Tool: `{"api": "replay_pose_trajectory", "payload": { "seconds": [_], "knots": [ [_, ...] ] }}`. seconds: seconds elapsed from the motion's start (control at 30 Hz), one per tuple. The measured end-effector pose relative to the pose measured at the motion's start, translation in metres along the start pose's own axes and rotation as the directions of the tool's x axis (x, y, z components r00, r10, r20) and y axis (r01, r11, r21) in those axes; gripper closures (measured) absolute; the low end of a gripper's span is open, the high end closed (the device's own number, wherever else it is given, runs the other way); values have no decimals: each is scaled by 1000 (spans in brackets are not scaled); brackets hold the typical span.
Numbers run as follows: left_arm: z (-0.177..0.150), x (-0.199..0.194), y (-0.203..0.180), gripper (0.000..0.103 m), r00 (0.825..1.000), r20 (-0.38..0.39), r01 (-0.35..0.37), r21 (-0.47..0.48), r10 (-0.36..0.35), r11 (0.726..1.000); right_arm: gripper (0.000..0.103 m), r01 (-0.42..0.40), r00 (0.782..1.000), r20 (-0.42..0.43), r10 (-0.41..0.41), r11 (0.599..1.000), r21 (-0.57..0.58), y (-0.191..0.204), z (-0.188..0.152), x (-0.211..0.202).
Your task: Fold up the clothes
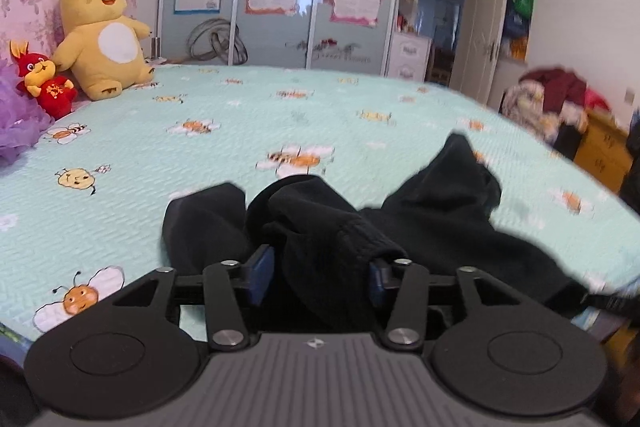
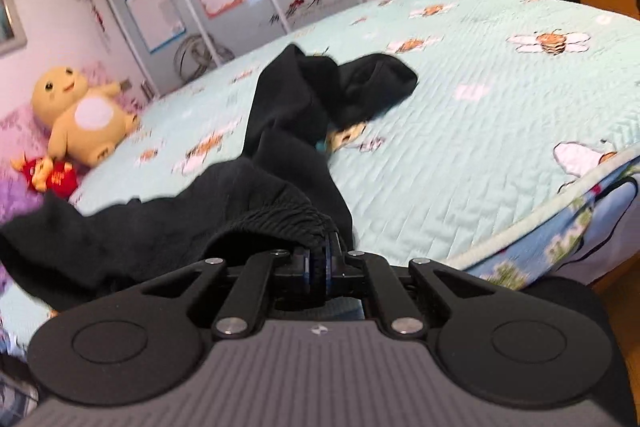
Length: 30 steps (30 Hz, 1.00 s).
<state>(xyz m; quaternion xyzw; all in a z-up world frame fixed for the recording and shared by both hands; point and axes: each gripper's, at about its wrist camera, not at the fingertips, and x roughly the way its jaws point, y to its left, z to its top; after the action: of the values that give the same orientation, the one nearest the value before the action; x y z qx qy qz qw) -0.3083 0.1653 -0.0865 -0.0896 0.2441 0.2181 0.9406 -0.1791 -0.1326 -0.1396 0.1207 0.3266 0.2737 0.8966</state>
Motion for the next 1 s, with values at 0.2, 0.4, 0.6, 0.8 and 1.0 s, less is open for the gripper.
{"api": "replay_pose_trajectory", "payload": {
  "seconds": [0.2, 0.4, 0.6, 0.8, 1.0],
  "knots": [
    [-24, 19, -11, 37, 989, -55, -125, 207, 139, 970, 98, -5, 1000, 11, 4, 1000, 8, 1, 2, 2],
    [-30, 17, -10, 37, 977, 16, -209, 271, 212, 940, 98, 24, 997, 71, -28, 998, 55, -7, 9, -9],
    [-37, 19, -19, 55, 982, 17, -182, 354, 188, 918, 98, 19, 999, 47, -21, 999, 45, -3, 6, -3],
    [-23, -4, -31, 89, 997, 53, -73, 312, 59, 947, 98, 16, 994, 104, -24, 997, 81, -11, 22, -12],
    [11, -65, -57, 89, 969, 192, 82, 353, -158, 932, 98, 21, 969, 240, -60, 987, 162, -31, 54, -40]
  ]
}}
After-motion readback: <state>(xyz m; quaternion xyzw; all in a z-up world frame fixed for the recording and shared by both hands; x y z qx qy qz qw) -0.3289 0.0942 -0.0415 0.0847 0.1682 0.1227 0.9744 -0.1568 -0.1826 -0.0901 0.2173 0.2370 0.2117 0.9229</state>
